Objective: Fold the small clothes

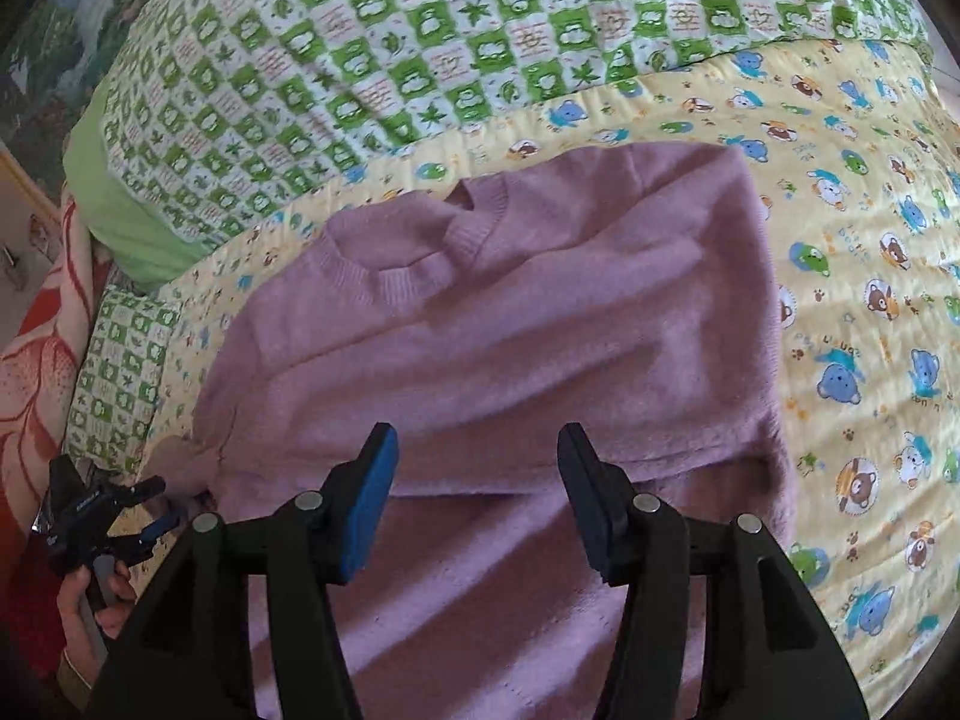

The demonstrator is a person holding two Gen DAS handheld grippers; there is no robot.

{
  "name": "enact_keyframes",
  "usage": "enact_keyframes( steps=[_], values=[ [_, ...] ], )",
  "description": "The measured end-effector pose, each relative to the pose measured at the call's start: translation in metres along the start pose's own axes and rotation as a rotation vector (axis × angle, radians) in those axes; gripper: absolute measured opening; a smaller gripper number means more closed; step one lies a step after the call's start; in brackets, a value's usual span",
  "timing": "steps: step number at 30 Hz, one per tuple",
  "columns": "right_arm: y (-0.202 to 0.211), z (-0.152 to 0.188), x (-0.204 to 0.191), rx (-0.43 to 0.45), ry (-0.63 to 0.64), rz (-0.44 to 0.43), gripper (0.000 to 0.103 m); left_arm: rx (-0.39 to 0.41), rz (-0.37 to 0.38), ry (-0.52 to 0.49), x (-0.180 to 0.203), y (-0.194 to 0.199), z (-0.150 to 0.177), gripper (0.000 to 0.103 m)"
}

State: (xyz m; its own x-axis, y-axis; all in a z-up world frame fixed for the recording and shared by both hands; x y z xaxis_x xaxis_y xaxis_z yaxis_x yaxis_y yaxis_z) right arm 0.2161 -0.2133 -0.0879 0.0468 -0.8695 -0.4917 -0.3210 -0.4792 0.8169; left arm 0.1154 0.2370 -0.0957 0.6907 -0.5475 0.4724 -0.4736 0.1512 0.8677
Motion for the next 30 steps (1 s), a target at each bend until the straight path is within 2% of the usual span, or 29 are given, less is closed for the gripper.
enact_keyframes(
  steps=[4, 6, 8, 10, 13, 16, 17, 19, 20, 21, 23, 24, 26, 28, 30],
  values=[
    [0.004, 0.009, -0.017, -0.008, 0.028, -0.014, 0.057, 0.040, 0.012, 0.138, -0.019, 0.000, -0.027, 0.074],
    [0.006, 0.013, -0.020, -0.011, 0.037, -0.015, 0.057, 0.087, -0.009, 0.189, -0.028, 0.002, -0.040, 0.064],
    [0.008, 0.015, -0.020, -0.012, 0.035, -0.015, 0.057, 0.102, -0.027, 0.164, -0.022, -0.002, -0.047, 0.022],
    [0.013, 0.018, -0.017, -0.007, 0.029, -0.016, 0.057, 0.130, -0.050, 0.080, -0.006, 0.003, -0.050, 0.009],
    [0.018, 0.021, -0.010, 0.006, 0.016, -0.002, 0.057, 0.193, -0.008, -0.095, 0.041, 0.019, -0.048, 0.009],
    [0.025, 0.021, 0.002, 0.022, -0.018, 0.007, 0.057, 0.237, 0.096, -0.347, 0.122, 0.038, -0.025, 0.008],
    [0.027, 0.020, 0.008, 0.031, -0.033, 0.011, 0.057, 0.233, 0.140, -0.449, 0.153, 0.040, -0.009, 0.008],
    [0.032, 0.017, 0.016, 0.050, -0.059, 0.018, 0.057, 0.174, 0.222, -0.689, 0.220, 0.030, 0.042, 0.009],
    [0.035, 0.015, 0.021, 0.061, -0.073, 0.023, 0.057, 0.139, 0.234, -0.765, 0.237, 0.022, 0.062, 0.012],
    [0.038, 0.013, 0.026, 0.072, -0.084, 0.029, 0.057, 0.095, 0.221, -0.885, 0.260, 0.004, 0.096, 0.016],
    [0.043, 0.009, 0.036, 0.090, -0.114, 0.041, 0.057, 0.046, 0.189, -0.997, 0.276, -0.025, 0.135, 0.032],
    [0.046, 0.008, 0.041, 0.095, -0.131, 0.045, 0.057, -0.013, 0.146, -1.051, 0.278, -0.051, 0.157, 0.033],
    [0.051, 0.007, 0.050, 0.099, -0.162, 0.054, 0.057, -0.079, 0.087, -1.083, 0.269, -0.079, 0.178, 0.033],
    [0.055, 0.005, 0.057, 0.099, -0.175, 0.062, 0.057, -0.110, 0.067, -1.083, 0.256, -0.088, 0.184, 0.035],
    [0.058, 0.002, 0.060, 0.100, -0.170, 0.065, 0.057, -0.099, 0.039, -1.092, 0.238, -0.083, 0.182, 0.044]
  ],
)
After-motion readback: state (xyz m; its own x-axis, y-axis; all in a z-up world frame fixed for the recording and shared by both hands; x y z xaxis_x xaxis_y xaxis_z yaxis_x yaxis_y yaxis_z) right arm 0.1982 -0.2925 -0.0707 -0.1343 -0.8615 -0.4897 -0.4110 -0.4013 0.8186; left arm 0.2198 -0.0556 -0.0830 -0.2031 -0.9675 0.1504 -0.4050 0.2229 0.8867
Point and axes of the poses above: each gripper's, at about its wrist camera, not at the fingertips, and y roughly against the way its jaws point, x to its right, z to its underside, the point moved 7 cm from there along -y, roughly the way its jaws point, and after that the axes turned 3 degrees about -z, right-handed, at the moved point
